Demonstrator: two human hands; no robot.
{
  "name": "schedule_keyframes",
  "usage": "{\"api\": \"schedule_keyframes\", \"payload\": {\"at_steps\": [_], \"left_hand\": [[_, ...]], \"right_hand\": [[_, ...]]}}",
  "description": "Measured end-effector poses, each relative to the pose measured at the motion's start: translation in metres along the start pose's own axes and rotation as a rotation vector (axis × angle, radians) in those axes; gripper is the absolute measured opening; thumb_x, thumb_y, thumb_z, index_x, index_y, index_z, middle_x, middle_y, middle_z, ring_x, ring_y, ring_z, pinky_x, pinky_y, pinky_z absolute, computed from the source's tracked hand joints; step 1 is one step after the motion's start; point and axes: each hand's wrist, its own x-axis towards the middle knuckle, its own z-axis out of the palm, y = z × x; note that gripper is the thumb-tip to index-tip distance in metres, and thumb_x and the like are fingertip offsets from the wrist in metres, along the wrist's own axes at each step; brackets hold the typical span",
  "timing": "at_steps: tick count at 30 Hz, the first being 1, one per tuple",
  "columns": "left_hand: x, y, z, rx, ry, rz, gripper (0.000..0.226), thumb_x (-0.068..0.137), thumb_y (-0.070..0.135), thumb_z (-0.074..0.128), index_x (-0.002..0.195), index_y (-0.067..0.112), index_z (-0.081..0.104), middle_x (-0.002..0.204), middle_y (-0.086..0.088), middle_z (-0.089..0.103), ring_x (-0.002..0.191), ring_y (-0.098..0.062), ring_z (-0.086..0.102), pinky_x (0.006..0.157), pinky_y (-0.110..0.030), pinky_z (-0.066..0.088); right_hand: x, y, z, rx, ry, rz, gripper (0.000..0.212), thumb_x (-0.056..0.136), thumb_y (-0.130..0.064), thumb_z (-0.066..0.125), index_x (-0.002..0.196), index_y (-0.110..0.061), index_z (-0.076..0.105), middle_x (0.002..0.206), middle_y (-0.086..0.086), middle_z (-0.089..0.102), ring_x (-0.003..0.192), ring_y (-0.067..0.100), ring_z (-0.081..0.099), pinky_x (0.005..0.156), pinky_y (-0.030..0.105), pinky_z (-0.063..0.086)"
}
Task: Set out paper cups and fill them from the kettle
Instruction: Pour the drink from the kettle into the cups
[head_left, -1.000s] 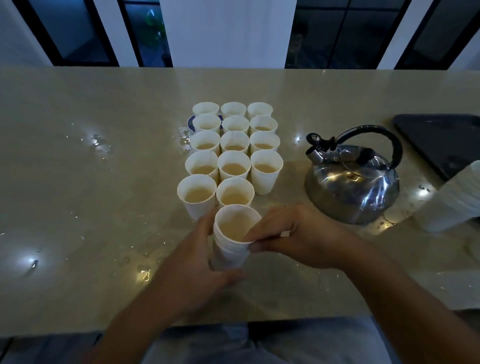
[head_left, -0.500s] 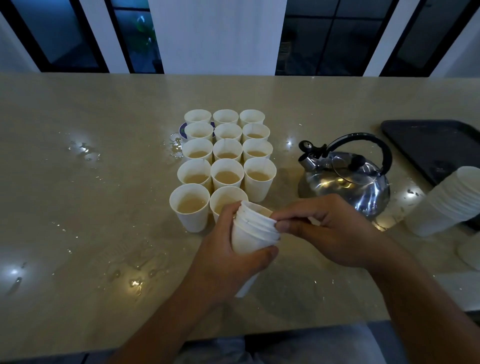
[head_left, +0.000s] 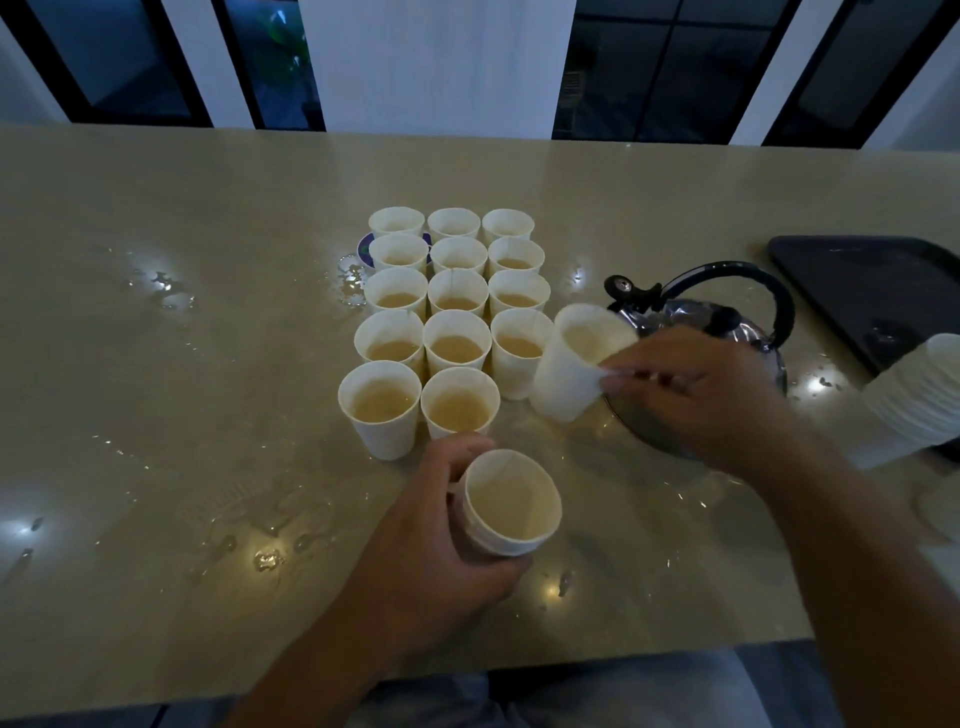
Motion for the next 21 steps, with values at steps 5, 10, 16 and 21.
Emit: {"api": "schedule_keyframes", "payload": {"at_steps": [5,10,16,21], "left_hand": [[0.001,-0.007,-0.003,0.185,-0.048,0.074,0.091,0.065,0.047,0.088,0.127,0.068,0.025,0.128,0.04,0.041,0.123,0.01,0.043,0.091,-0.009,0.042],[-0.002,-0.006,-0.008,0.309,-0.086,0.106,0.096,0.069,0.052,0.084,0.132,0.072,0.013,0.133,0.051,0.026,0.128,0.017,0.03,0.092,-0.004,0.031],[-0.003,0.019,-0.023,0.374,-0.074,0.193,0.105,0.066,0.052,0.084,0.142,0.065,0.012,0.139,0.05,0.019,0.132,0.017,0.025,0.092,-0.009,0.028],[0.021,0.06,-0.031,0.281,-0.067,0.282,0.087,0.074,0.046,0.08,0.14,0.062,0.025,0.138,0.045,0.032,0.127,0.015,0.034,0.091,-0.013,0.036]], "right_hand": [[-0.002,0.021,0.032,-0.147,-0.25,-0.05,0.023,0.083,-0.019,0.076,0.106,-0.025,0.076,0.105,-0.01,0.073,0.096,0.009,0.062,0.086,0.037,0.055],[0.004,0.013,0.043,-0.102,-0.336,-0.003,0.024,0.086,-0.017,0.073,0.11,-0.023,0.076,0.114,-0.003,0.072,0.098,0.006,0.057,0.09,0.031,0.052],[0.012,0.009,0.025,-0.031,-0.325,0.114,0.045,0.078,-0.04,0.078,0.121,-0.043,0.064,0.117,-0.028,0.059,0.088,-0.012,0.056,0.074,0.009,0.045],[0.035,0.011,-0.02,-0.065,0.217,0.101,0.026,0.092,-0.037,0.065,0.118,-0.034,0.069,0.109,-0.016,0.062,0.085,-0.003,0.056,0.075,0.015,0.041]]}}
